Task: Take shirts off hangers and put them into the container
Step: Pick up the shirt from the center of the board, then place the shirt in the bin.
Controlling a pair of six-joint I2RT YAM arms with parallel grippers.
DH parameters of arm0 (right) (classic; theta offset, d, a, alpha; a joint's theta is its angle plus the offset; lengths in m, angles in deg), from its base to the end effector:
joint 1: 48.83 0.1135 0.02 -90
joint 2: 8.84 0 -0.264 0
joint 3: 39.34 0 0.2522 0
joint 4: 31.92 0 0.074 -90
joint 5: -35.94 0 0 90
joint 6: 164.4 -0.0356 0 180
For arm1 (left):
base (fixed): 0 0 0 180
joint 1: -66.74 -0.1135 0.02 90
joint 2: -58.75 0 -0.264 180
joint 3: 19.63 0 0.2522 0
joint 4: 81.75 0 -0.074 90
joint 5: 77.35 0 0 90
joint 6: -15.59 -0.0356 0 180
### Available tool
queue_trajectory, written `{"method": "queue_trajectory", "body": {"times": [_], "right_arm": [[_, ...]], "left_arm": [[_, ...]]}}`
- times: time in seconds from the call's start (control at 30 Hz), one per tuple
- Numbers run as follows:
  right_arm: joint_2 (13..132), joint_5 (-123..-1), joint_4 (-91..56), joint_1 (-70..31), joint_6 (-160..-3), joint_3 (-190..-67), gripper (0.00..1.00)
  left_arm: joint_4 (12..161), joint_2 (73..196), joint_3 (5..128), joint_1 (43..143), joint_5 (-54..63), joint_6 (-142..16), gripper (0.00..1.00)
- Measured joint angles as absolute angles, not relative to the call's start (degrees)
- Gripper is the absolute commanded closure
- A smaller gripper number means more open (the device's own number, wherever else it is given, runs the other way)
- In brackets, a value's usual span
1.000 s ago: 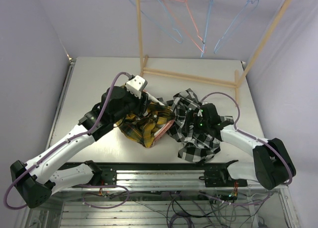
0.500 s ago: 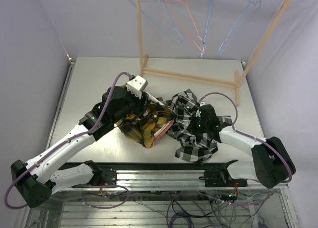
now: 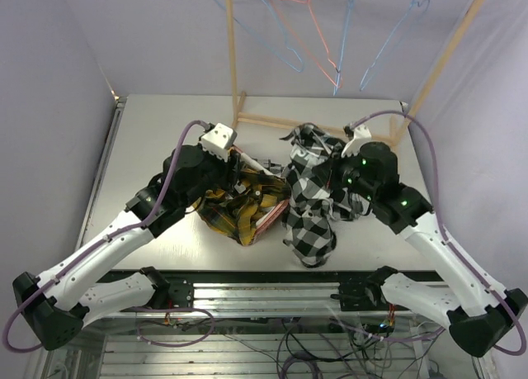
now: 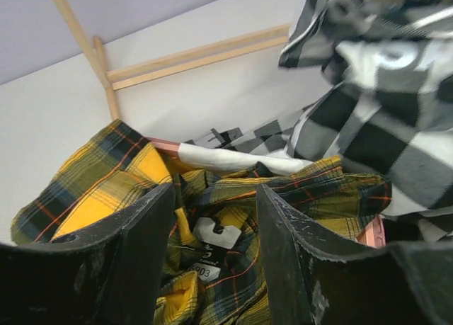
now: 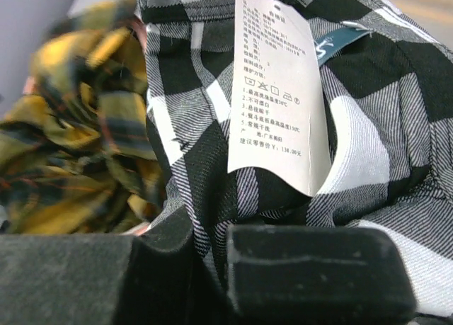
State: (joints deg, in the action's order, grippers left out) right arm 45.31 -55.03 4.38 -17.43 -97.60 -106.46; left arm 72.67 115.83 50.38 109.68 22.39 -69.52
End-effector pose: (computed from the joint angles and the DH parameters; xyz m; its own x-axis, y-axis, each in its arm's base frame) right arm 0.1805 0.1109 0.3407 -0.5211 0.1434 -0.8413 -0.3578 0.8583 0.3679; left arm 0.1716 -0.1514 0.3677 -0.2067 0.0776 -0.9753 0.5349 0.8436 -0.0463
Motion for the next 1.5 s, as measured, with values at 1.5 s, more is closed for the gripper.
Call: {"method": "queue_trajectory", "body": {"times": [1.5], "right_arm": [[78.9, -77.2, 13.0, -8.9, -94.3, -185.7, 1.0]], "left_arm": [[75.2, 104.7, 45.8, 105.1, 40.6, -66.2, 0.37]]}}
